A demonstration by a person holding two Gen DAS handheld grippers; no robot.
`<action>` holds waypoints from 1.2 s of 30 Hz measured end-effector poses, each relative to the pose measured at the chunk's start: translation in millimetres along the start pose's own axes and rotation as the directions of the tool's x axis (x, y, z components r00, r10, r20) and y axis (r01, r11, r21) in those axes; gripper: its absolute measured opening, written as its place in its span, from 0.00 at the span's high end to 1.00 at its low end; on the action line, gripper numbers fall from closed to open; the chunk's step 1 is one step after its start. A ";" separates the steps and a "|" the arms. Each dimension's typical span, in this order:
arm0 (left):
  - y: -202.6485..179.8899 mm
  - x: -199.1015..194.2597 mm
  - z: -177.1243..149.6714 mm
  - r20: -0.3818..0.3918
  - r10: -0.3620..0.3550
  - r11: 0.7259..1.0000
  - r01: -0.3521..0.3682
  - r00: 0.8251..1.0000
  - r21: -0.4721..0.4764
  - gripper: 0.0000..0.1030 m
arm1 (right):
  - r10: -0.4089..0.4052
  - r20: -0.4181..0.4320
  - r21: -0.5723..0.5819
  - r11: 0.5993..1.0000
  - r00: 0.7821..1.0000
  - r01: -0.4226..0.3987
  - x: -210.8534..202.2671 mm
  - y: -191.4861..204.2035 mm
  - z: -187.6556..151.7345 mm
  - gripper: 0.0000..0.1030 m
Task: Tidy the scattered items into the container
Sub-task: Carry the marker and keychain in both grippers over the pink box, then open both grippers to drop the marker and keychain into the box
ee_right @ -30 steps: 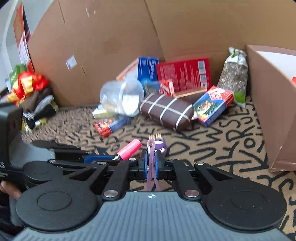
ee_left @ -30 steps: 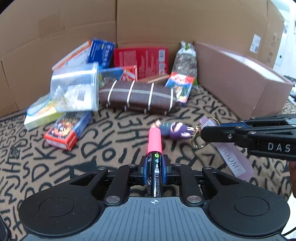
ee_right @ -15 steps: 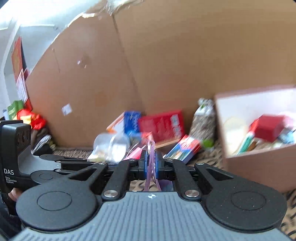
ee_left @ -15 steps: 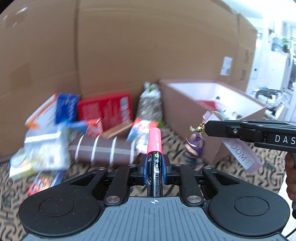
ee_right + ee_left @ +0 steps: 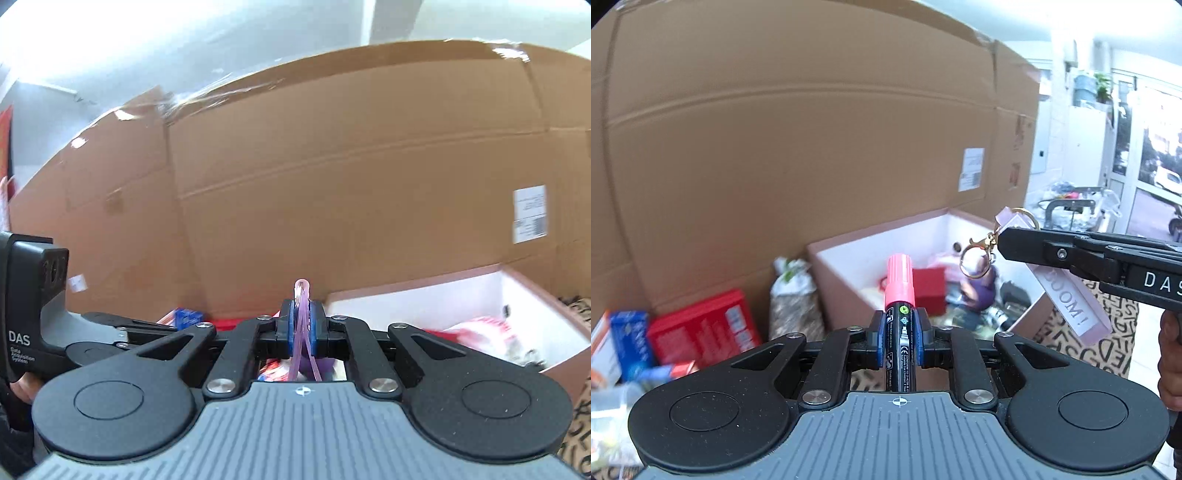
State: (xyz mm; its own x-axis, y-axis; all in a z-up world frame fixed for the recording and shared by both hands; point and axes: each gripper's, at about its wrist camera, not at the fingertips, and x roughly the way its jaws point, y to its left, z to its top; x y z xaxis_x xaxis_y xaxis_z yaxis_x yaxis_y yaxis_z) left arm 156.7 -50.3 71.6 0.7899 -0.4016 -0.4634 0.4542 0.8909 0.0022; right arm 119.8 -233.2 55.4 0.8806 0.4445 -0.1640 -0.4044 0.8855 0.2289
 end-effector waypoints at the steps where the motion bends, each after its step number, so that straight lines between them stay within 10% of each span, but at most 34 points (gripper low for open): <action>1: -3.4 4.5 4.1 0.003 -0.007 1.000 0.007 1.000 0.004 0.89 | -0.013 0.005 0.004 1.000 1.000 0.013 -0.1 -5.4 1.2 0.91; 22: -36.1 132.1 31.3 -0.105 -0.048 0.999 0.050 0.993 0.017 0.88 | -0.169 -0.052 0.057 0.983 0.984 0.172 67.8 -89.0 -2.7 0.89; 23: -36.8 134.8 29.5 -0.110 -0.044 0.998 0.047 0.993 0.028 0.72 | -0.193 -0.056 0.050 0.979 0.980 0.196 70.0 -90.6 -5.5 0.87; 26: -38.4 132.4 21.5 -0.085 0.005 0.998 -0.001 0.996 0.056 0.07 | -0.283 -0.029 0.034 0.958 0.959 0.284 67.7 -93.0 -12.2 0.26; 27: -38.0 128.1 20.1 -0.057 0.023 0.998 -0.020 0.998 0.059 0.00 | -0.310 -0.010 0.029 0.950 0.951 0.310 64.1 -93.0 -13.7 0.25; 36: -28.6 95.6 9.4 0.002 0.069 0.998 -0.069 0.998 -0.008 0.00 | -0.327 -0.010 0.048 0.944 0.945 0.327 44.3 -90.2 -25.3 0.19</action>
State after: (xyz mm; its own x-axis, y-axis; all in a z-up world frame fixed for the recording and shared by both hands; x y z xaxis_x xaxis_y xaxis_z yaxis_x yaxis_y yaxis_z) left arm 223.1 -116.2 35.5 0.8203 -0.3400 -0.4599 0.3958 0.9179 0.0273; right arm 189.0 -290.0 3.2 0.9618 0.1320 -0.2397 -0.0818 0.9746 0.2083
